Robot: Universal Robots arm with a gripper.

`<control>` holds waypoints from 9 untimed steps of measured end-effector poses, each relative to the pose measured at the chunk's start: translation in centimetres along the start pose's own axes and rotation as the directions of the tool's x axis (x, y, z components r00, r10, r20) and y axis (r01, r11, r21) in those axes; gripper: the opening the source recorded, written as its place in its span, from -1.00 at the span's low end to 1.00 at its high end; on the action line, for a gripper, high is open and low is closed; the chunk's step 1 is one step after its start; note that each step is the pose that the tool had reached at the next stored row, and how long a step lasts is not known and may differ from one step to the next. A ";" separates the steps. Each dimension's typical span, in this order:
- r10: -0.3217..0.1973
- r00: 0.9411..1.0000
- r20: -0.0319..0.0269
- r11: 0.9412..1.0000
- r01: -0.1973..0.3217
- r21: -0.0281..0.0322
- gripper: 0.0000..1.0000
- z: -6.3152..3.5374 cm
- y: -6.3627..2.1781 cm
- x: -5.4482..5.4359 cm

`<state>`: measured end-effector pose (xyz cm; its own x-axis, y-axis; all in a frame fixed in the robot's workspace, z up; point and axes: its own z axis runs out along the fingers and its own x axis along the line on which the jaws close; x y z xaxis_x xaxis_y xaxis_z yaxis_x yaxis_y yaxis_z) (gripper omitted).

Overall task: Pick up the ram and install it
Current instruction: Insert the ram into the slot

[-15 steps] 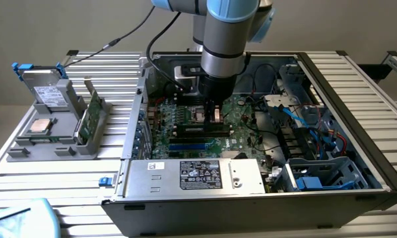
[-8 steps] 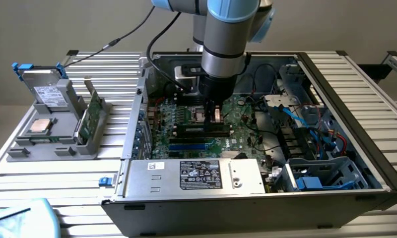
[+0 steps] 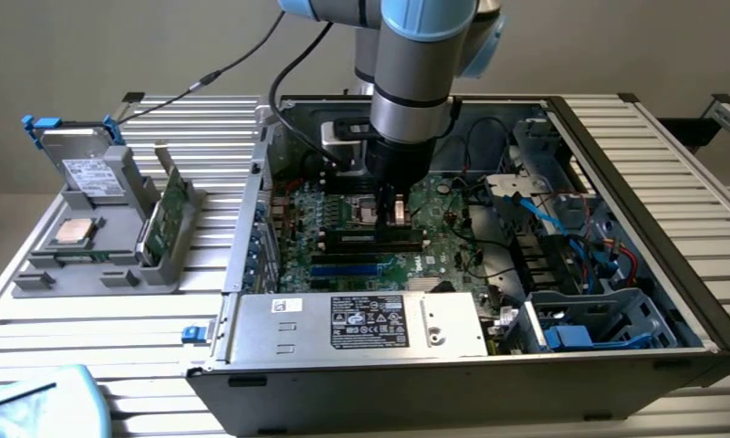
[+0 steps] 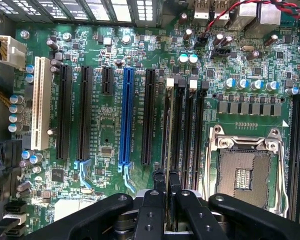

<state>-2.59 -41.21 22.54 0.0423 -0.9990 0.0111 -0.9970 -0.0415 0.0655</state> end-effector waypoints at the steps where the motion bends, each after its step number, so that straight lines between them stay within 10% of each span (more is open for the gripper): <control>1: 0.002 1.000 0.000 1.000 -0.002 0.000 -0.73 0.00 0.00 0.0; 9: 0.003 1.000 -0.002 1.000 -0.003 0.000 -0.73 0.12 -0.01 -0.1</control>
<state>-2.59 -41.14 22.41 0.0392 -0.9991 0.0131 -0.9971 -0.0383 0.0655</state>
